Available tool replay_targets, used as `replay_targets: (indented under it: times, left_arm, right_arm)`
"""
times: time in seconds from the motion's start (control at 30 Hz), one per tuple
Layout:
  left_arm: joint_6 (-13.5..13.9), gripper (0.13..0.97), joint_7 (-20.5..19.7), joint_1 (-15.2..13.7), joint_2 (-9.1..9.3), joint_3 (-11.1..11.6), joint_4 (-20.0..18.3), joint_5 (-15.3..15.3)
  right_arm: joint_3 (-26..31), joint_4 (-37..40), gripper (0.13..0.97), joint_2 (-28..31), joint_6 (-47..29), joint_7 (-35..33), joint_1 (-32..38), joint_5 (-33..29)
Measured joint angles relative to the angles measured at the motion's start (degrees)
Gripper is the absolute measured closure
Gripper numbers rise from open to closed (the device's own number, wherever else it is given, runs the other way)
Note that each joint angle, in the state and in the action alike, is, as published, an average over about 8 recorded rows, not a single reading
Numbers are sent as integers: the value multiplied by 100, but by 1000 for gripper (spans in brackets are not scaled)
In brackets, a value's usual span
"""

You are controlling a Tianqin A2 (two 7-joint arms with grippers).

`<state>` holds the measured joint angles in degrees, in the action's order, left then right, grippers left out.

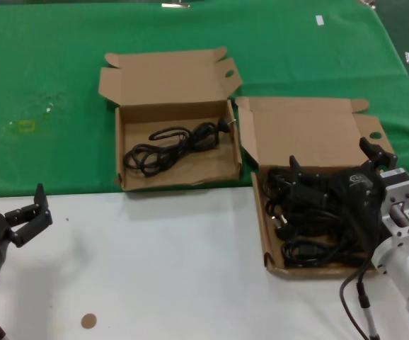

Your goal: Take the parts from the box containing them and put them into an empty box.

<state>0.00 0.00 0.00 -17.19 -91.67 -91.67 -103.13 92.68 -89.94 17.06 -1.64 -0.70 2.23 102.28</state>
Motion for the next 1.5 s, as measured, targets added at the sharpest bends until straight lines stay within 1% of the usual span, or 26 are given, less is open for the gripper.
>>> replay_targets:
  times: [1.5]
  left_arm:
    - [0, 132, 0, 0, 0, 0, 0, 0]
  right_arm:
    - [0, 0, 129, 0, 0, 0, 0, 0]
